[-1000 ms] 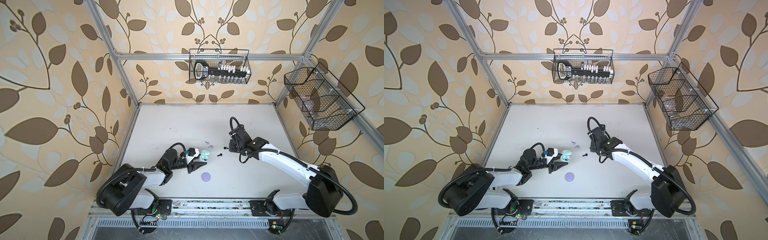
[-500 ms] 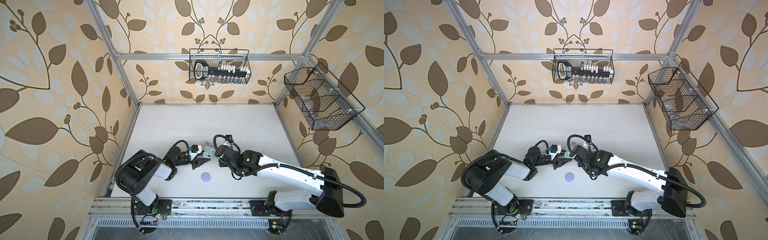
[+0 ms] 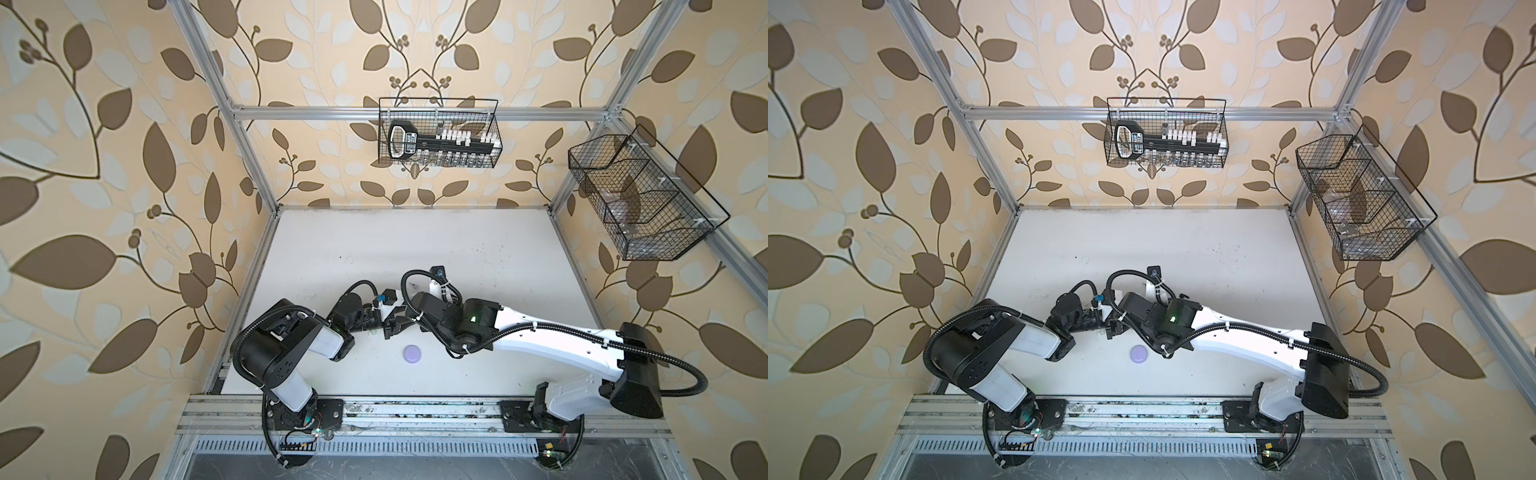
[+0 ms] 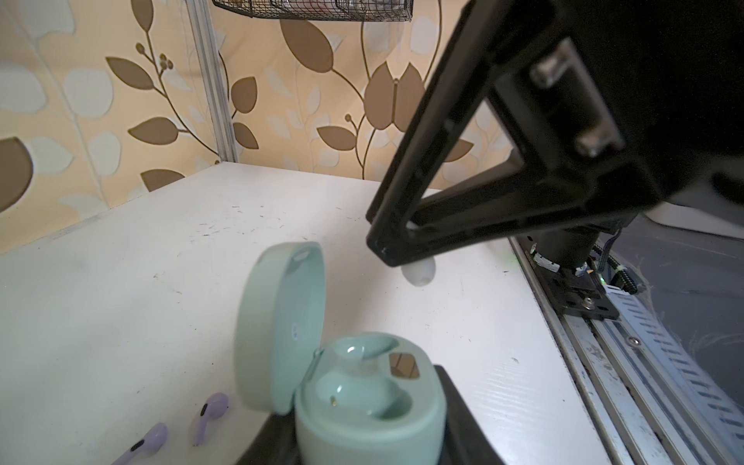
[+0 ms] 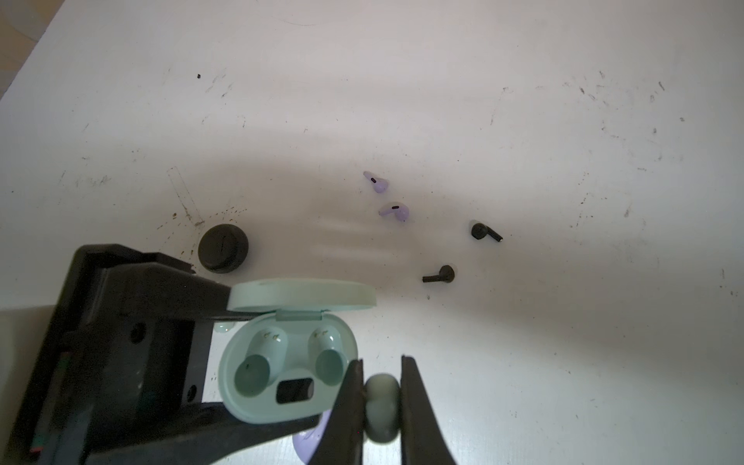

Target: Insert the wireless bluetooth earbuds into the charging case

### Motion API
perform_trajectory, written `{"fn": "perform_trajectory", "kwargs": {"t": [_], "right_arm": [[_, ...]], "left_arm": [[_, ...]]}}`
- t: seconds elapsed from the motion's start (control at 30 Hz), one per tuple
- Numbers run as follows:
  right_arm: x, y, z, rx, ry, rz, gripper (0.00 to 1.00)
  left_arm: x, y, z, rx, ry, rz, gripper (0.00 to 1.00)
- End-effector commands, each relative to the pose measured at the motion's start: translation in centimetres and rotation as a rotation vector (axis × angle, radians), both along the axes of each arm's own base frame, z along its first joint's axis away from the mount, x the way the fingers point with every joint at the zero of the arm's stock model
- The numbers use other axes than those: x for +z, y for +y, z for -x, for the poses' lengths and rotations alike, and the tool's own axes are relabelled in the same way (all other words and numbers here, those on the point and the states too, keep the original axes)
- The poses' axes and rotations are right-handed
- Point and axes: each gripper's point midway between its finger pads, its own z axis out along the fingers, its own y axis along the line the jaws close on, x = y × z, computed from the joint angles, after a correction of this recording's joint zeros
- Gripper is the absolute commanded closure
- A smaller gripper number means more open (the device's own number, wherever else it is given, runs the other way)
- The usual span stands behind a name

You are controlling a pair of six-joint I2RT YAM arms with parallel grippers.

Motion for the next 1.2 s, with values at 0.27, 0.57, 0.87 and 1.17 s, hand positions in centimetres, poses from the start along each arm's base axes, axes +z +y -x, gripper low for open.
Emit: {"fn": "perform_trajectory", "kwargs": {"t": [0.27, 0.57, 0.87, 1.17], "right_arm": [[0.1, 0.9, -0.7, 0.000, -0.032, 0.022, 0.92], [-0.2, 1.7, -0.7, 0.025, -0.028, 0.020, 0.92], [0.1, 2.8, -0.8, 0.057, -0.042, 0.028, 0.92], [-0.4, 1.9, -0.6, 0.040, -0.050, 0.129, 0.93]], "left_arm": [[3.6, -0.5, 1.3, -0.080, -0.085, 0.084, 1.00], [4.0, -0.6, 1.7, -0.100, -0.081, 0.090, 1.00], [4.1, -0.5, 1.8, -0.105, -0.082, 0.094, 1.00], [4.4, -0.4, 2.1, -0.108, -0.089, 0.097, 1.00]]}}
